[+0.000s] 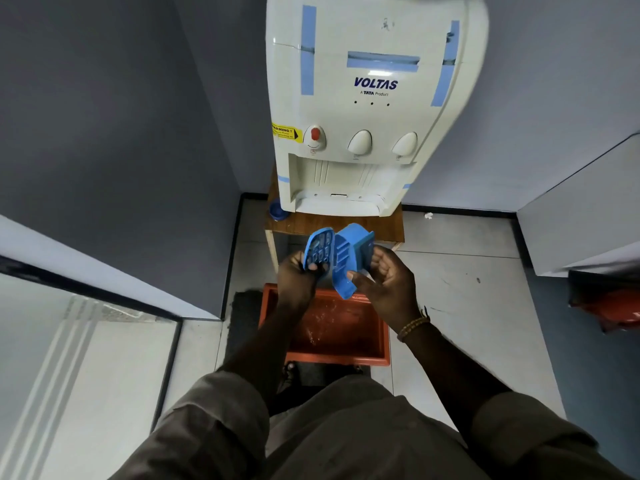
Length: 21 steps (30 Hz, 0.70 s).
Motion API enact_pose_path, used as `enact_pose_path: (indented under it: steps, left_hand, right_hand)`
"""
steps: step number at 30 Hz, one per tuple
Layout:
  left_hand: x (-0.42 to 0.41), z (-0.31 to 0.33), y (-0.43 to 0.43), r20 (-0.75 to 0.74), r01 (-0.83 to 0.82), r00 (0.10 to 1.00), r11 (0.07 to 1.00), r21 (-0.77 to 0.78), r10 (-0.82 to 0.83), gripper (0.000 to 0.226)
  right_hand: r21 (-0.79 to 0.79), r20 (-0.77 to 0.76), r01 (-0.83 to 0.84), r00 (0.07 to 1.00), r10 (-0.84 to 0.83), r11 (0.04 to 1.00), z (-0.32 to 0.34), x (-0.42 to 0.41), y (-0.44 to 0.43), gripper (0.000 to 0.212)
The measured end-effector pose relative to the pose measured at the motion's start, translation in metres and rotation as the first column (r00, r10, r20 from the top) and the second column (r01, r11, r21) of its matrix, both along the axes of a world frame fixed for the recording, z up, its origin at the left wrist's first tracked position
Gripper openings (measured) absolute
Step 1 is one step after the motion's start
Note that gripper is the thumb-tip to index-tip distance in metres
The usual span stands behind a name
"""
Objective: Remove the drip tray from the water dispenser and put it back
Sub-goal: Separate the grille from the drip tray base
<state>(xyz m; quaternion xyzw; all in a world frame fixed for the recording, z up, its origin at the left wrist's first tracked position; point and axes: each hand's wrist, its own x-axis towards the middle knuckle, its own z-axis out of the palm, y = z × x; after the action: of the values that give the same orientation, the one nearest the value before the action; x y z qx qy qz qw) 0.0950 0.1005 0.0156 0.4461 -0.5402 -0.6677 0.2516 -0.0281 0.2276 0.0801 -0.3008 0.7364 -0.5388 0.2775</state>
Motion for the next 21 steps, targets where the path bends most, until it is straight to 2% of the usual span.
enact_pose_path:
  steps: [5,8,10,12,14,17,19,21]
  left_hand:
    - [-0.009,0.012,-0.004,0.001,0.085,0.996,0.995,-0.053,-0.085,0.007]
    - [-0.014,0.021,-0.012,0.066,0.197,0.979,0.979,-0.053,-0.193,0.024]
    - [-0.019,0.03,-0.022,0.075,0.304,0.951,0.951,-0.058,-0.3,0.031]
    - [-0.025,0.041,-0.032,0.072,0.378,0.924,0.925,-0.033,-0.375,0.027]
    - [-0.031,0.053,-0.041,0.062,0.408,0.91,0.912,0.043,-0.41,0.022]
    - [-0.038,0.063,-0.053,-0.015,0.418,0.907,0.892,0.172,-0.422,0.02]
    - [-0.043,0.063,-0.059,-0.035,0.397,0.916,0.887,0.238,-0.4,0.022]
    - [-0.048,0.063,-0.062,-0.012,0.361,0.928,0.894,0.264,-0.372,0.028]
  right_hand:
    - [-0.05,0.141,0.134,0.982,-0.126,0.99,-0.009,-0.009,-0.005,0.046]
    - [-0.084,0.308,0.196,0.938,-0.162,0.977,-0.01,-0.018,-0.009,0.032]
    - [-0.068,0.493,0.272,0.846,-0.205,0.96,-0.016,-0.024,-0.014,0.025]
    - [-0.028,0.648,0.338,0.723,-0.24,0.941,-0.021,-0.032,-0.022,0.045]
    - [-0.009,0.762,0.323,0.615,-0.203,0.946,-0.023,-0.042,-0.03,0.066]
    - [-0.017,0.895,0.269,0.433,-0.105,0.963,-0.027,-0.057,-0.043,0.067]
    - [-0.091,0.955,0.244,0.297,0.015,0.965,-0.029,-0.061,-0.052,0.071]
    - [-0.122,0.973,0.232,0.219,0.071,0.965,-0.029,-0.063,-0.063,0.073]
